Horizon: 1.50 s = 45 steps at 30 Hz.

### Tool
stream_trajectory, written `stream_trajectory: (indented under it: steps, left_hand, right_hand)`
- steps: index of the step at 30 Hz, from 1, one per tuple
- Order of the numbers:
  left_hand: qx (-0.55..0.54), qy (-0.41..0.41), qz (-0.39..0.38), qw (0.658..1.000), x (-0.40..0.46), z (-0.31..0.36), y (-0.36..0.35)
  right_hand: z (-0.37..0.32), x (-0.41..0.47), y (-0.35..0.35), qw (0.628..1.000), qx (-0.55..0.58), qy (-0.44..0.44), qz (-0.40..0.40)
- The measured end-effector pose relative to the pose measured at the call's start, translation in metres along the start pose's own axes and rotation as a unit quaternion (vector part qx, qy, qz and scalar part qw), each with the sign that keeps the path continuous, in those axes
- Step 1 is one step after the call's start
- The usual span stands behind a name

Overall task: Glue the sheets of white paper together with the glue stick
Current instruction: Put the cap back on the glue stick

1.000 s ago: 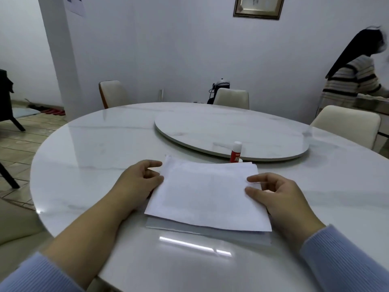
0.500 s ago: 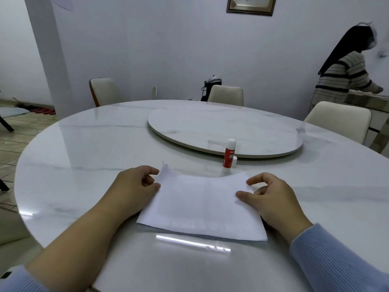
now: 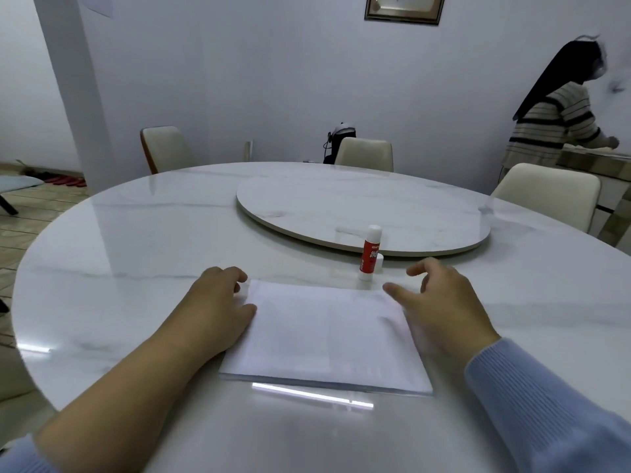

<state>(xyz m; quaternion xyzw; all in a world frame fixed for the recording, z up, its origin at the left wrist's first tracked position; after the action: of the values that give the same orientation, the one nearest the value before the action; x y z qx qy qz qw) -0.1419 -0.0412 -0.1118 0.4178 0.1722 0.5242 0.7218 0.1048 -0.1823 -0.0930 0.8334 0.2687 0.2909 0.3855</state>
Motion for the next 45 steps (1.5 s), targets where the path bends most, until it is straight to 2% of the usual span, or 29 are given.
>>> stream_trajectory:
  steps: [3,5,7,9,11,14,18,19,21,22,23,25,26,28,29,30,31,34,35,39,43,45]
  left_hand:
    - [0.008,-0.015,0.006,1.0,0.018,0.021,0.012]
    - [-0.003,-0.06,-0.014,0.998,0.034,0.051,0.011]
    - [-0.051,-0.095,-0.073,0.991,0.049,0.085,-0.006]
    - [-0.114,-0.091,-0.144,0.979,0.059,0.109,-0.035]
    - [-0.156,-0.078,-0.173,0.969,0.069,0.122,-0.064]
    - [-0.237,-0.049,-0.153,0.958,0.079,0.131,-0.093]
    - [-0.279,-0.039,-0.106,0.954,0.08,0.135,-0.098]
    - [-0.32,-0.034,-0.102,0.941,0.079,0.135,-0.095]
    - [-0.443,-0.024,-0.121,0.888,0.076,0.134,-0.08]
    - [-0.501,-0.024,-0.143,0.853,0.071,0.134,-0.07]
    - [-0.551,-0.029,-0.165,0.817,0.066,0.134,-0.058]
    - [-0.614,-0.04,-0.184,0.767,0.055,0.13,-0.036]
    - [-0.63,-0.044,-0.181,0.754,0.05,0.125,-0.027]
    - [-0.658,-0.044,-0.167,0.733,0.043,0.115,-0.015]
    - [-0.667,-0.043,-0.157,0.727,0.04,0.11,-0.011]
    - [-0.673,-0.042,-0.145,0.724,0.037,0.106,-0.01]
    - [-0.68,-0.04,-0.134,0.72,0.035,0.103,-0.01]
    - [-0.677,-0.036,-0.098,0.728,0.034,0.098,-0.012]
    - [-0.675,-0.035,-0.091,0.732,0.033,0.098,-0.012]
    - [-0.671,-0.052,-0.104,0.732,0.03,0.102,-0.011]
    - [-0.65,-0.075,-0.122,0.746,0.025,0.105,-0.007]
    - [-0.638,-0.078,-0.122,0.756,0.024,0.104,-0.006]
  right_hand:
    - [0.004,0.024,-0.005,0.997,0.078,-0.004,-0.03]
    - [0.005,0.034,-0.009,0.99,0.135,-0.006,-0.029]
    - [0.006,0.039,-0.009,0.986,0.168,0.009,-0.005]
    - [0.008,0.039,-0.007,0.984,0.174,0.029,0.023]
    - [0.011,0.037,-0.005,0.984,0.167,0.047,0.047]
    - [0.015,0.035,-0.004,0.983,0.162,0.058,0.055]
    - [0.013,0.033,-0.003,0.984,0.161,0.06,0.051]
    - [0.01,0.032,-0.001,0.983,0.165,0.061,0.047]
    - [0.002,0.025,0.002,0.977,0.205,0.052,0.027]
    - [-0.005,0.02,0.003,0.962,0.271,0.032,0.005]
    - [-0.014,0.014,0.001,0.928,0.372,0.0,-0.033]
    - [-0.037,0.0,-0.008,0.801,0.58,-0.07,-0.129]
    - [-0.049,-0.006,-0.012,0.739,0.646,-0.099,-0.166]
    - [-0.067,-0.014,-0.018,0.648,0.717,-0.138,-0.216]
    - [-0.073,-0.017,-0.021,0.623,0.733,-0.145,-0.233]
    - [-0.076,-0.019,-0.023,0.615,0.738,-0.145,-0.238]
    - [-0.077,-0.019,-0.025,0.628,0.732,-0.139,-0.223]
    - [-0.071,-0.015,-0.025,0.73,0.665,-0.099,-0.121]
    - [-0.07,-0.014,-0.025,0.737,0.659,-0.094,-0.114]
    - [-0.075,-0.022,-0.03,0.648,0.712,-0.146,-0.228]
    - [-0.073,-0.023,-0.029,0.659,0.72,-0.104,-0.191]
    - [-0.073,-0.026,-0.03,0.664,0.71,-0.106,-0.207]
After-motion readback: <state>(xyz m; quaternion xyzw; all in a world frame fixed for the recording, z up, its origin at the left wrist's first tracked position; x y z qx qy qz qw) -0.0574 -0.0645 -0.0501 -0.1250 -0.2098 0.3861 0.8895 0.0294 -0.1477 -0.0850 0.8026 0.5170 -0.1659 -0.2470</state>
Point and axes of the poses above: each hand's wrist, its own x-axis towards the middle knuckle, its own y-axis out of the back of the hand, z = x × y, the point moved 5 cm from there along x, towards the middle knuckle, and after that the axes turned 3 degrees about -x, right-handed, at the moved point
